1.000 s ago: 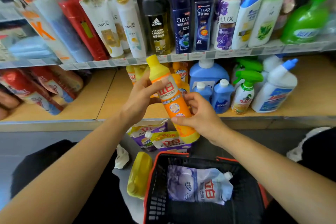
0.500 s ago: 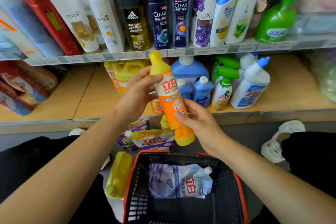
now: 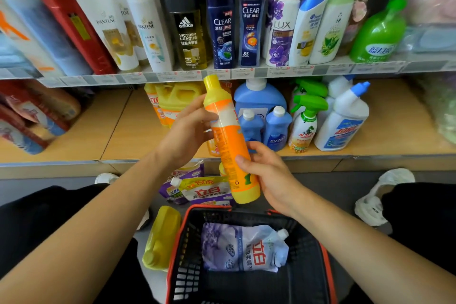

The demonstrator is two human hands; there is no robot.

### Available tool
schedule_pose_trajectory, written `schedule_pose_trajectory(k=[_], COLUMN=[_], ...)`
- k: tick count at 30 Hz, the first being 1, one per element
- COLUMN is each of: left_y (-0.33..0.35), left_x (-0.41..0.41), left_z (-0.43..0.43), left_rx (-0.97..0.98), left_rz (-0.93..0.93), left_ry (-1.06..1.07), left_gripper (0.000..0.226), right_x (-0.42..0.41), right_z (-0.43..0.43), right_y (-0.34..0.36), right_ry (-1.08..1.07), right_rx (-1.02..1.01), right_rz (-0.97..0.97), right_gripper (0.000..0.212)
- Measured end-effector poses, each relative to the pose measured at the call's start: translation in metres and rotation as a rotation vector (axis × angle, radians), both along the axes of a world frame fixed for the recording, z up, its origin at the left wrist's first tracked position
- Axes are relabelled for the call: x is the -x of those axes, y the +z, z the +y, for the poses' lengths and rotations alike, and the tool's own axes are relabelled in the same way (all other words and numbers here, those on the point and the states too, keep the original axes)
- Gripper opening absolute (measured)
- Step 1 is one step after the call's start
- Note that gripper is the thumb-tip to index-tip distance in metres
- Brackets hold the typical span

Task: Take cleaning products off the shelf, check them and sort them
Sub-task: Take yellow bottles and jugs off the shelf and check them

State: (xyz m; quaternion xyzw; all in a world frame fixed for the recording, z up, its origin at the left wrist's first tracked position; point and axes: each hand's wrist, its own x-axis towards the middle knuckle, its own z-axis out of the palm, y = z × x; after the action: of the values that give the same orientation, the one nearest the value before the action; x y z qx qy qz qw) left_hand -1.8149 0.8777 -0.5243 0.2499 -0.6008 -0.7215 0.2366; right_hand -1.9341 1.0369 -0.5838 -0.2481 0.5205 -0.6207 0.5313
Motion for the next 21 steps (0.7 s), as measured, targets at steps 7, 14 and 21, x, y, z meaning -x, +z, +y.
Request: schedule_pose_trajectory(k=[7,14,21], left_y=[-0.0020,-0.0022,0.0044], left_x=[-0.0042,-0.0037,-0.0062], left_z=[-0.0017,0.0058,0.0000], left_rx=[0.029,0.147,-0.017], left_rz=[0.014,-0.049,0.042], left_ry=[0.130,0.165,0.042], left_gripper=[0.055,0.057,0.052], right_x=[0.0032,0.0007,0.0016], right_z=[-0.0045,-0.0089,-0.0078], right_y=[0.0022,0.0024,0.0063], right_ry=[0.107,0.013,0.075], right_rx=[0.003,-0.057,-0.011], right_rz=[0.008,0.213,0.063], right_gripper=[0.045,0.065,0.054])
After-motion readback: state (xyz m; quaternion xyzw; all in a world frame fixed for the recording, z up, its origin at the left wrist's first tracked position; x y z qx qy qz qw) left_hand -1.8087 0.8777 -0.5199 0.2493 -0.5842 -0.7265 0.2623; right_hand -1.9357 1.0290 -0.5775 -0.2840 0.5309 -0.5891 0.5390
